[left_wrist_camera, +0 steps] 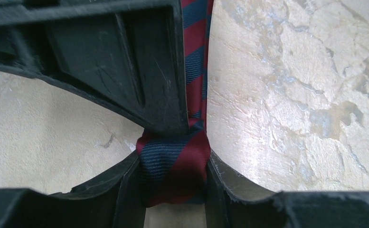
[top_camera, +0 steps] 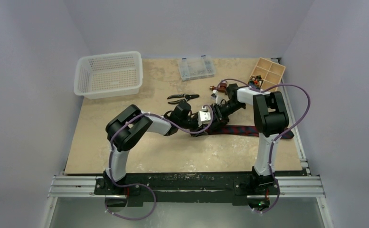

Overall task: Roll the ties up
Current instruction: Roll the tie at the center of the board.

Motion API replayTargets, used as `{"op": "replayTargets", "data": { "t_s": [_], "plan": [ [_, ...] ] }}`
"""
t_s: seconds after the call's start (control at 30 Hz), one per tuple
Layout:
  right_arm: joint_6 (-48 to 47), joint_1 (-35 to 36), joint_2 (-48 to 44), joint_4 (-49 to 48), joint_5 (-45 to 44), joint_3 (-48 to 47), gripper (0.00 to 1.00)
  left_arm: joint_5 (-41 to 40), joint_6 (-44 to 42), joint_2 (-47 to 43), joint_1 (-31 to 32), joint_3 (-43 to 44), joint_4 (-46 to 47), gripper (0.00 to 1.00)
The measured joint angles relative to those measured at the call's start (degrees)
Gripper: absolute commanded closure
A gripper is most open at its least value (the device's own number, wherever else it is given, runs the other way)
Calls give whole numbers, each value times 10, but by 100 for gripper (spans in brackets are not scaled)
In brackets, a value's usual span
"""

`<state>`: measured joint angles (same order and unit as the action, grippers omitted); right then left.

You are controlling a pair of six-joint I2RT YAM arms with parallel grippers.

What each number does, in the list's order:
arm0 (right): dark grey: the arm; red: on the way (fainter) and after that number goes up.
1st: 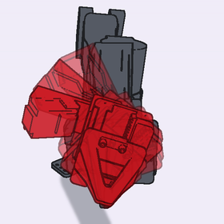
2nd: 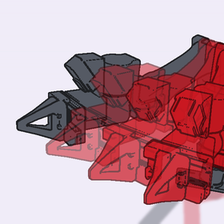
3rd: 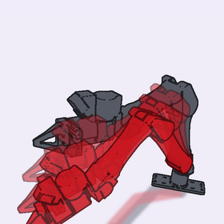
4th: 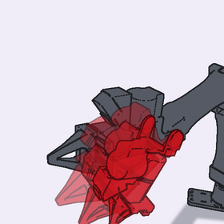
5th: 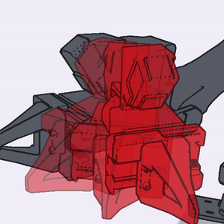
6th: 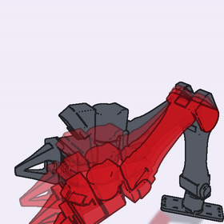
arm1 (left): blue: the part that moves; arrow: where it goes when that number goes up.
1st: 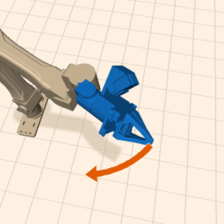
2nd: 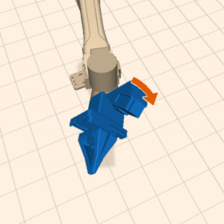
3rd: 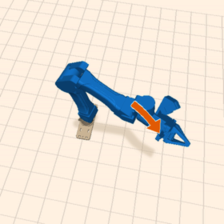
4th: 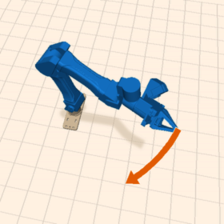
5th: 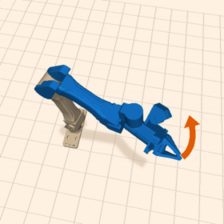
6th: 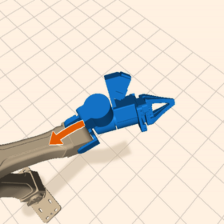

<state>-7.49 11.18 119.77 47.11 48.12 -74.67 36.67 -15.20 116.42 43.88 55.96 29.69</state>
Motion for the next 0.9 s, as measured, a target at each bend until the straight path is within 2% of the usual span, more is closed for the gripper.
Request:
{"op": "replayTargets", "data": {
  "t_s": [0.1,0.17,0.27,0.37,0.5,0.57,0.73,0.9],
  "plan": [
    [-19,0,-26,9,-9,0,48,-29,-23,-18,9,1,-42,79],
    [-27,0,-40,12,-9,0,47,-46,-38,-27,14,3,-71,79],
    [-27,2,-55,14,5,1,50,-63,-52,-32,21,17,-108,78],
    [-21,9,-59,13,25,2,60,-78,-56,-32,28,38,-147,77],
    [-11,23,-56,10,29,11,87,-94,-61,-32,32,56,-183,76],
    [-12,24,-54,8,20,11,100,-96,-64,-32,33,59,-190,72],
    [-10,16,-47,15,18,11,100,-96,-64,-32,33,62,-195,46],
    [-11,3,-45,22,-10,11,100,-64,-55,-37,16,32,-150,38]
  ]
}}
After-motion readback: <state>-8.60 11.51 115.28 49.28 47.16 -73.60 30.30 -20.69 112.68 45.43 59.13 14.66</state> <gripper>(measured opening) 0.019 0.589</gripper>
